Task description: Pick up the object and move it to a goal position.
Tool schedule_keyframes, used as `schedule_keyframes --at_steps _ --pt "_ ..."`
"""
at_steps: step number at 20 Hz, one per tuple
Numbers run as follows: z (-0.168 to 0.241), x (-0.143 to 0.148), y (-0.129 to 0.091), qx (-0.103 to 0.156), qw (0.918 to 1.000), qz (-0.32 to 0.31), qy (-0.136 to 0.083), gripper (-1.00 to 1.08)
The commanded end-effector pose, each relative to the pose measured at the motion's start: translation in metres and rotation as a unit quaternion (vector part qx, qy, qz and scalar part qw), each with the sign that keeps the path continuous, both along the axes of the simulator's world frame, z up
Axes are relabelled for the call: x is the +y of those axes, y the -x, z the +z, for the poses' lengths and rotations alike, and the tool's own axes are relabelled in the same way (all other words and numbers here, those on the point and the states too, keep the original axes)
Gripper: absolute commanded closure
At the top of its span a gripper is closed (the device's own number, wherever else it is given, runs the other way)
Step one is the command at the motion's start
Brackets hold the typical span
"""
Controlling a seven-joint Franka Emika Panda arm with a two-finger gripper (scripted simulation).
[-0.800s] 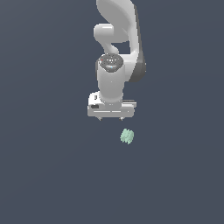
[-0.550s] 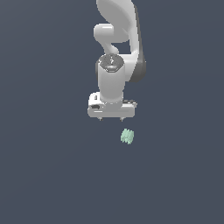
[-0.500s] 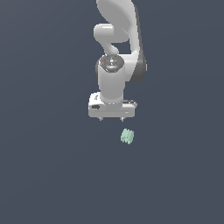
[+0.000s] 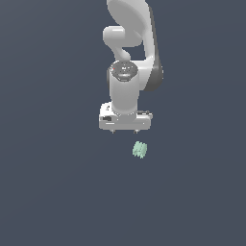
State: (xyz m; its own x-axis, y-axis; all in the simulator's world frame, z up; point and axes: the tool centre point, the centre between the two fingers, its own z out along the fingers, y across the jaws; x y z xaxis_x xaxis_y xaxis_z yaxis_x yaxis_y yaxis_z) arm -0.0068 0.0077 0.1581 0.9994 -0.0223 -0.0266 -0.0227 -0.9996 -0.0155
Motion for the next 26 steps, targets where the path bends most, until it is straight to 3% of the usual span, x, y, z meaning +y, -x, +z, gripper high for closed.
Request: schedule_keyframes --at_steps 1,9,15,20,26 --pt "-0.001 0.001 0.000 0.000 1.0000 0.006 0.000 -0.92" --pt "-0.008 0.007 -0.003 -0.001 0.9979 0.065 0.002 -0.92" --pt "-0.017 0.016 -0.007 -0.002 0.9897 0.143 0.003 -0.92" --pt "-0.026 0.026 -0.011 -0.004 0.9747 0.223 0.004 -0.92" --pt "-0.037 0.038 -0.015 -0.006 0.9480 0.318 0.004 -0.92"
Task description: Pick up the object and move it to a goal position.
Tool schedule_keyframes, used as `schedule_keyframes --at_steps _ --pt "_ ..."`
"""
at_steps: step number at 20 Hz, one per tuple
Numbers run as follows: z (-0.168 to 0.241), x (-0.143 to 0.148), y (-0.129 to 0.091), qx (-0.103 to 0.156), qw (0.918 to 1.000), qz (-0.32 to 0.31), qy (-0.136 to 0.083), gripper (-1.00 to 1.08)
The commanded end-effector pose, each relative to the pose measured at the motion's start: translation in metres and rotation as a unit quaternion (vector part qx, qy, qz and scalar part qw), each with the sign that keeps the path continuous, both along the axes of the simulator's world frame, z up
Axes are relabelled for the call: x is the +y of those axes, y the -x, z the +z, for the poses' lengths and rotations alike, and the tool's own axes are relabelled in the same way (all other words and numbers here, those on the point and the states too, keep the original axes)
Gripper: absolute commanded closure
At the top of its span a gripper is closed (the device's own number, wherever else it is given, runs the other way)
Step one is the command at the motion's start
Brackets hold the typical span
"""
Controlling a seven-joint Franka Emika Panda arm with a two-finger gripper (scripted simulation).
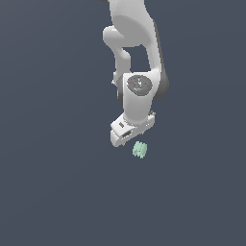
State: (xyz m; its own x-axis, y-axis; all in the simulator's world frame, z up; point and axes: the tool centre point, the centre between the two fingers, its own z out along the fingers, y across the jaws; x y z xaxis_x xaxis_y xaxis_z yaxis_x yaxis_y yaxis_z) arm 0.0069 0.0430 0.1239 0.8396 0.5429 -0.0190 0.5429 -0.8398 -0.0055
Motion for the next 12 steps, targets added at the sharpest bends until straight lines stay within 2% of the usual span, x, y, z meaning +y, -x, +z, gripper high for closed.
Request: schedule_keyframes --at_steps 1,6,12 --pt "-0.005 0.005 -0.002 -0.001 0.9991 0.042 0.000 -0.92" --pt "-0.014 0.016 -0.005 -0.002 0.9923 0.124 -0.001 -0.92" --pt "-0.023 0.028 -0.008 -0.005 0.9772 0.212 -0.003 -0.92"
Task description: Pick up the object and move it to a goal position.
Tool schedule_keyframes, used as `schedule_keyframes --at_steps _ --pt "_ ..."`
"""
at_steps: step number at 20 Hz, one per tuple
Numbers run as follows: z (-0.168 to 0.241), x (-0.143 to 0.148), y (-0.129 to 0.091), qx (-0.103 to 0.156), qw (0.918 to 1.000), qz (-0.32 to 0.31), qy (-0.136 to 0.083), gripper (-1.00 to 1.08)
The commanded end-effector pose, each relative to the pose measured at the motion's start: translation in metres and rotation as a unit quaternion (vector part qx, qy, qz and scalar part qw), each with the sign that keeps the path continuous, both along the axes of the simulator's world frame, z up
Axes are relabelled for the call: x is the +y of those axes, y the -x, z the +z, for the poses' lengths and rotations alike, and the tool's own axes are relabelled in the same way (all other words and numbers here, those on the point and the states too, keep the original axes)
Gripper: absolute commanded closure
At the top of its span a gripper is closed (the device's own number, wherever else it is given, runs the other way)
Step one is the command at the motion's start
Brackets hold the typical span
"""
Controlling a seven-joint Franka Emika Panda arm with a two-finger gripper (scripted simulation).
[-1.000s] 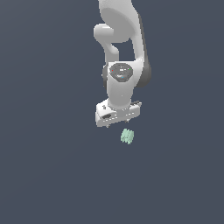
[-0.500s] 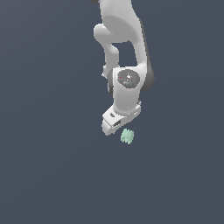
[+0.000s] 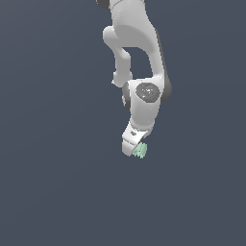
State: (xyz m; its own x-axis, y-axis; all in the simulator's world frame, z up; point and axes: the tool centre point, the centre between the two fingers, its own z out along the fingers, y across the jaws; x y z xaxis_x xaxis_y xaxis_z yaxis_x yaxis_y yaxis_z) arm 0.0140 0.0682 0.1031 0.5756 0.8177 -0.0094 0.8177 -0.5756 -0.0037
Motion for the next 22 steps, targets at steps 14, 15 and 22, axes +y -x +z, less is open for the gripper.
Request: schedule_keyframes --at_steps 14,15,22 --pt "-0.012 0.016 -0.004 -0.004 0.9933 0.115 -0.003 -0.92" --pt "-0.012 0.016 -0.004 -0.004 0.9932 0.116 -0.003 -0.92" --pt "-0.025 0.016 -0.003 -0.004 0.9935 0.114 -0.003 -0.92"
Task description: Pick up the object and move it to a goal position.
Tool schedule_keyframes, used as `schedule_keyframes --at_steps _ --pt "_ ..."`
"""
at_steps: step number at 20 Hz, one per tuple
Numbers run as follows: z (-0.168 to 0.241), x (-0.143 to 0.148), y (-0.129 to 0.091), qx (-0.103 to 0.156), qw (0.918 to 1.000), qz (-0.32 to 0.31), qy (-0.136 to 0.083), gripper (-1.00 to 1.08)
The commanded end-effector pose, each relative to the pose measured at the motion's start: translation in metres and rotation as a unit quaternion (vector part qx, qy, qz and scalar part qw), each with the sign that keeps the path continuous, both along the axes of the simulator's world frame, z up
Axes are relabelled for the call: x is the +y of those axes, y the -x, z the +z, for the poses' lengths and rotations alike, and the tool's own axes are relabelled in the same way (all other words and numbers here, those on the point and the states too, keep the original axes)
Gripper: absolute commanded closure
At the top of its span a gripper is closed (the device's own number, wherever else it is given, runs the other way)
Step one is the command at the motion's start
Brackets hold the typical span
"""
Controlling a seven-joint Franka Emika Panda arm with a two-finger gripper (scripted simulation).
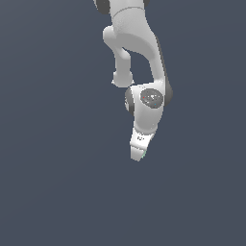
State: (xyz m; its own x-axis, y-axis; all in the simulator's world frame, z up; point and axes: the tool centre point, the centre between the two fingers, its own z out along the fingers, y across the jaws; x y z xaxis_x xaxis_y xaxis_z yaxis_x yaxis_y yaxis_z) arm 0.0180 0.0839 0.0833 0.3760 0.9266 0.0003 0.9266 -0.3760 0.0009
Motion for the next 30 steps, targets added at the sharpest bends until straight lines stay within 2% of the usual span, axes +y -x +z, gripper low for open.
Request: schedule_keyframes --at_steps 1,6,11,12,24,30 --pt "-0.010 0.000 0.001 0.001 1.0000 0.001 0.000 -0.92" --pt "-0.035 0.000 0.001 0.001 1.0000 0.002 0.000 -0.92" --pt "-0.042 0.000 0.000 0.001 1.0000 0.002 0.000 -0.92" --pt "-0.042 0.000 0.000 0.001 1.0000 0.002 0.000 1.08" --pt "-0.042 -0.001 0.001 0.001 1.0000 0.002 0.000 1.08" --pt "-0.039 -0.018 0.008 0.001 1.0000 0.002 0.000 1.08"
